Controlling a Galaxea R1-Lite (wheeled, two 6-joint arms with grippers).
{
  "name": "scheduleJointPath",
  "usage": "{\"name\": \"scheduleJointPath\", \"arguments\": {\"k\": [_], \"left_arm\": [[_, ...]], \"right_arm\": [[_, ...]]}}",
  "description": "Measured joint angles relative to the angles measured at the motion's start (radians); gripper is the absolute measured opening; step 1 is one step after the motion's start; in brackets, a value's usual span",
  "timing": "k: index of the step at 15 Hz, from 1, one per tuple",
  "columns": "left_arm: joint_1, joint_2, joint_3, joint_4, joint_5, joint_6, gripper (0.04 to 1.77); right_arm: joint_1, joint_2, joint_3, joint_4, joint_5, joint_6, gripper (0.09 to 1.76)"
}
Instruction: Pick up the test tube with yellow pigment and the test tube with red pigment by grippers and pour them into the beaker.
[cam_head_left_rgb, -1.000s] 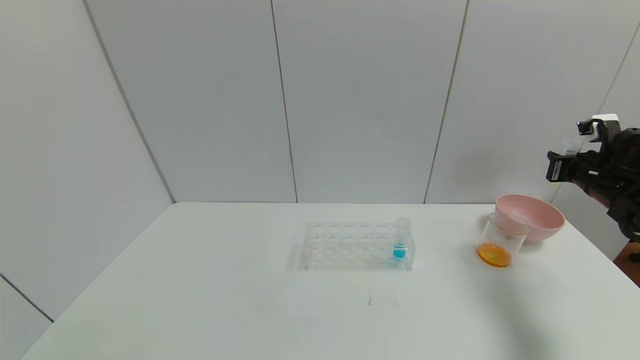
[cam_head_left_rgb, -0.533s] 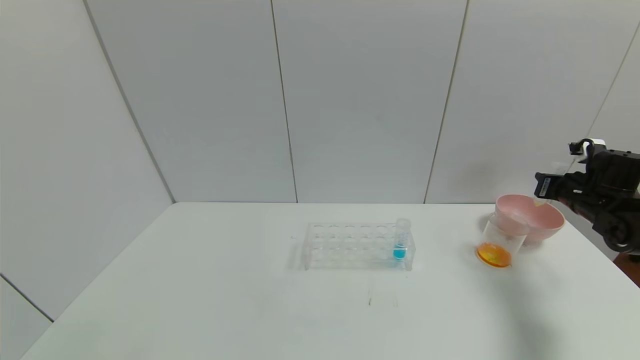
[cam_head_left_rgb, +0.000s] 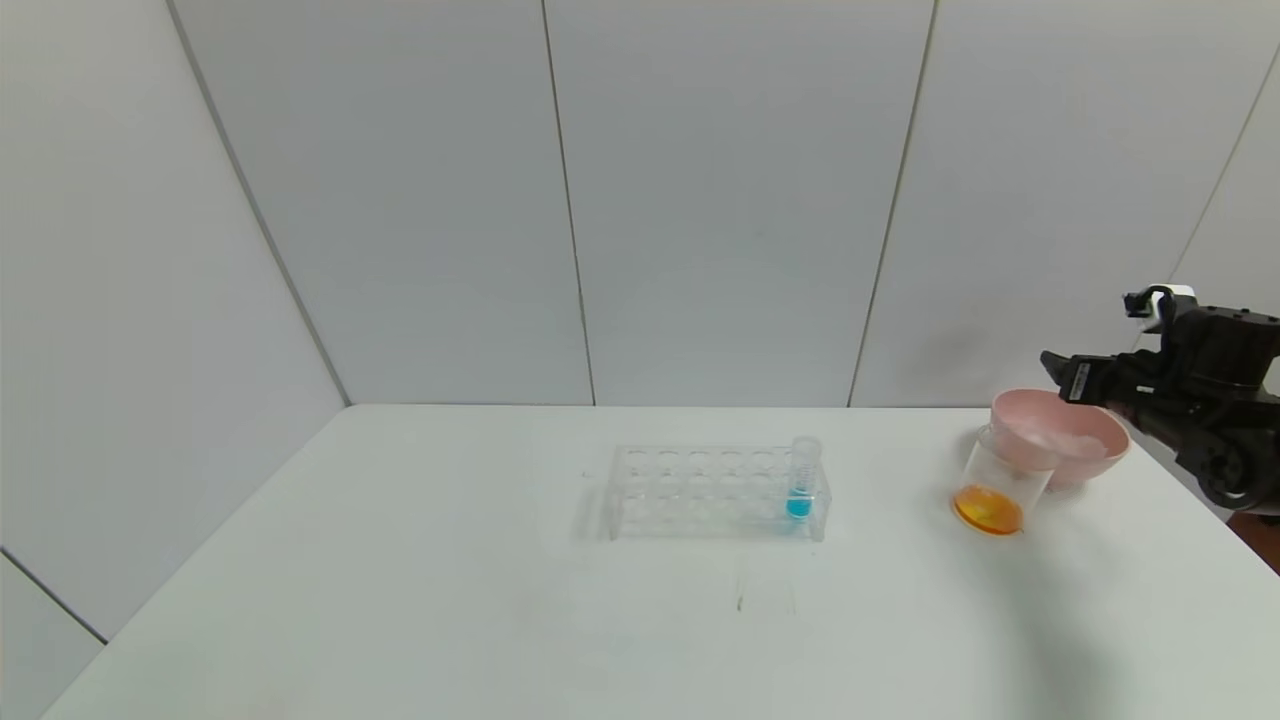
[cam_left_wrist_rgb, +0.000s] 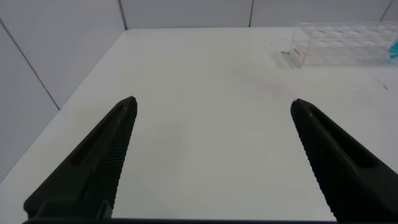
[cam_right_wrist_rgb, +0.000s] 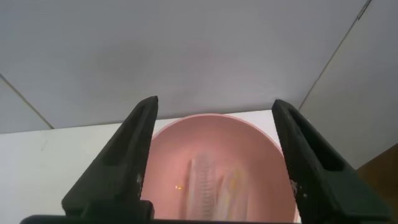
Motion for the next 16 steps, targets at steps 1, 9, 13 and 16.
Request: {"name": "scheduleJointPath", "arguments": {"k": [1, 9, 13, 16], "left_arm": [[0.0, 0.0, 0.0, 0.0, 0.0, 0.0, 1.76], [0.0, 0.0, 0.0, 0.0, 0.0, 0.0, 1.76], [0.0, 0.0, 0.0, 0.0, 0.0, 0.0, 1.76], [0.0, 0.0, 0.0, 0.0, 0.0, 0.0, 1.76]], "right_arm": [[0.0, -0.01, 0.007, 0.0, -0.001, -0.006, 1.38], [0.027, -0.386, 0.229, -0.009, 0.002, -0.005, 1.59], [0.098, -0.815, 0.456, 0.014, 0.005, -0.004, 1.64], [0.126, -1.18, 0.603, 0.136, -0.002, -0.004, 1.66]]}}
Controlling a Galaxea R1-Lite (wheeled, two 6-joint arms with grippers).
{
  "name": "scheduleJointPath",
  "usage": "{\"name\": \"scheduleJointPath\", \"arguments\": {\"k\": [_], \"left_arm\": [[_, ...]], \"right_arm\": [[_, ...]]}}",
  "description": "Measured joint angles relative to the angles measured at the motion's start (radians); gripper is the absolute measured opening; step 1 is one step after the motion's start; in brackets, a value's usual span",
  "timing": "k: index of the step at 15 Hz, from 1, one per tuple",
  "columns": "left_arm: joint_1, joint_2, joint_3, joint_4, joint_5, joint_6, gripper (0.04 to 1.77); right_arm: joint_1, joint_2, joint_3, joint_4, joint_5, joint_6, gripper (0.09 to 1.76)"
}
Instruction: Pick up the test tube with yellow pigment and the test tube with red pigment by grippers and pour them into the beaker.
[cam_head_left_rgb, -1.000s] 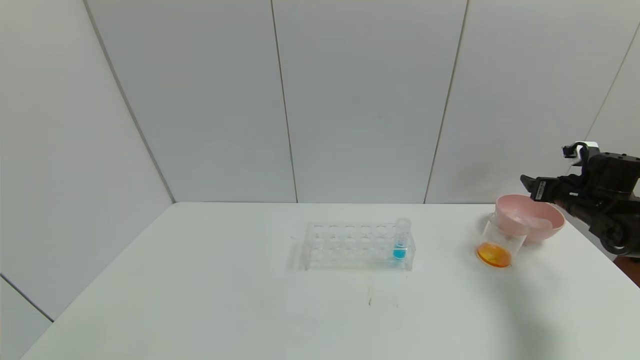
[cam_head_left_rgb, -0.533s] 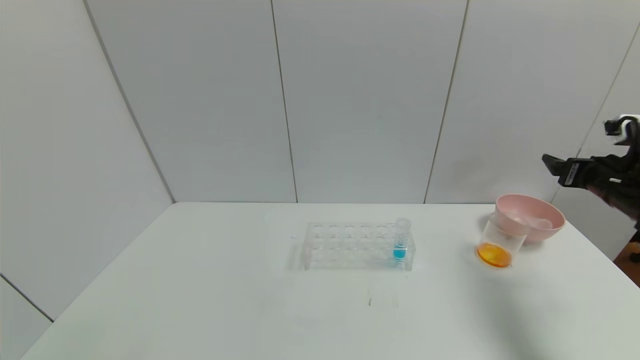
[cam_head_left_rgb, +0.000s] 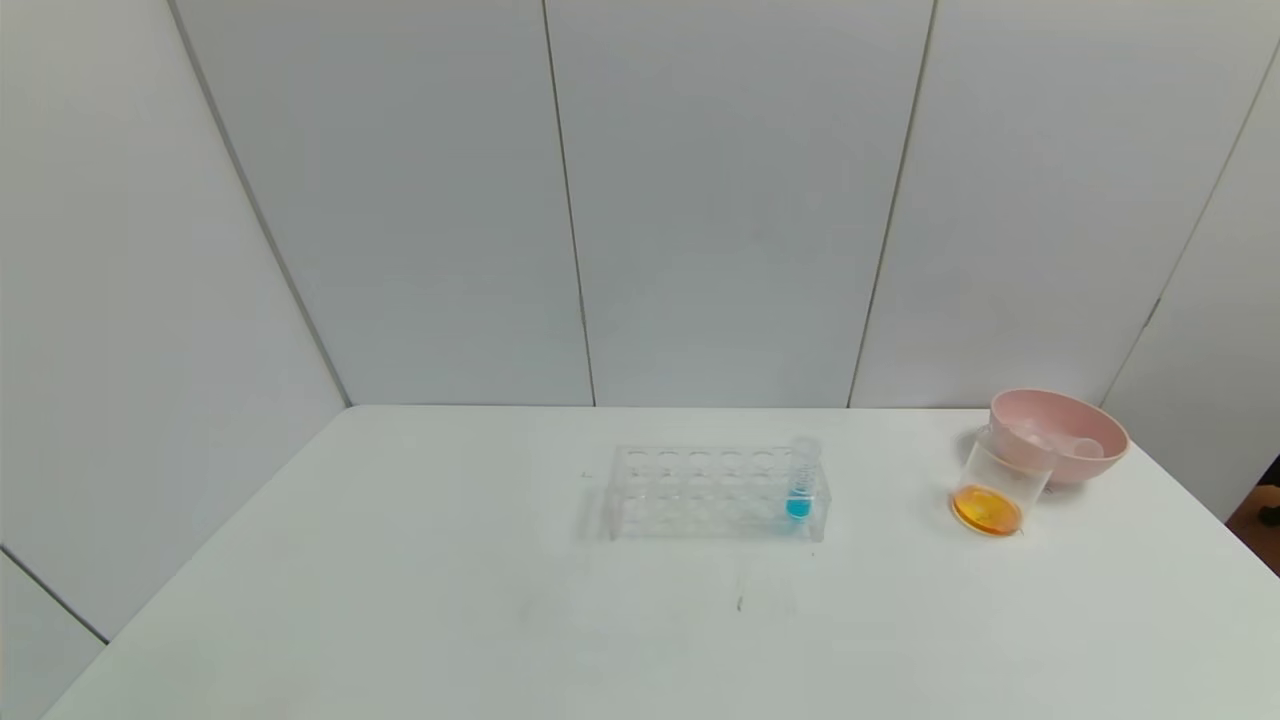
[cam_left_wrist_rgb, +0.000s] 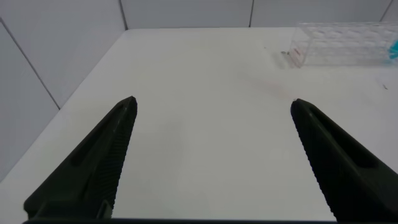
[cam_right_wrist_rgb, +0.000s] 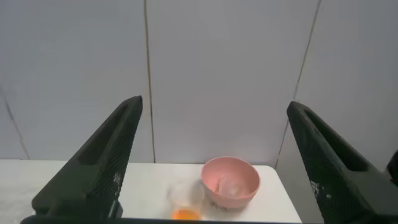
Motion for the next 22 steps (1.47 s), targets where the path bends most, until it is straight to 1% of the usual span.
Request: {"name": "scheduleJointPath", "arguments": {"k": [3, 5, 8, 9, 10, 12, 15, 17, 22], "left_arm": [[0.0, 0.0, 0.0, 0.0, 0.0, 0.0, 1.76], [0.0, 0.0, 0.0, 0.0, 0.0, 0.0, 1.76], [0.0, 0.0, 0.0, 0.0, 0.0, 0.0, 1.76], [0.0, 0.0, 0.0, 0.0, 0.0, 0.0, 1.76], [0.0, 0.0, 0.0, 0.0, 0.0, 0.0, 1.76], [0.0, 0.0, 0.0, 0.0, 0.0, 0.0, 1.76], [0.0, 0.0, 0.0, 0.0, 0.0, 0.0, 1.76], [0.0, 0.0, 0.0, 0.0, 0.0, 0.0, 1.76], [0.0, 0.0, 0.0, 0.0, 0.0, 0.0, 1.76]], "right_arm": [[0.024, -0.381, 0.092, 0.227, -0.049, -0.005, 1.68], [0.047, -0.579, 0.151, 0.359, -0.077, -0.018, 1.68], [0.072, -0.763, 0.338, 0.42, -0.111, -0.032, 1.69], [0.075, -0.804, 0.405, 0.431, -0.116, -0.034, 1.69], [0.079, -0.841, 0.458, 0.474, -0.121, -0.032, 1.7], [0.083, -0.895, 0.505, 0.588, -0.12, -0.031, 1.7], [0.085, -0.937, 0.517, 0.655, -0.048, -0.031, 1.7], [0.085, -0.954, 0.519, 0.739, -0.014, -0.037, 1.7], [0.085, -0.964, 0.519, 0.75, -0.007, -0.041, 1.7]]}}
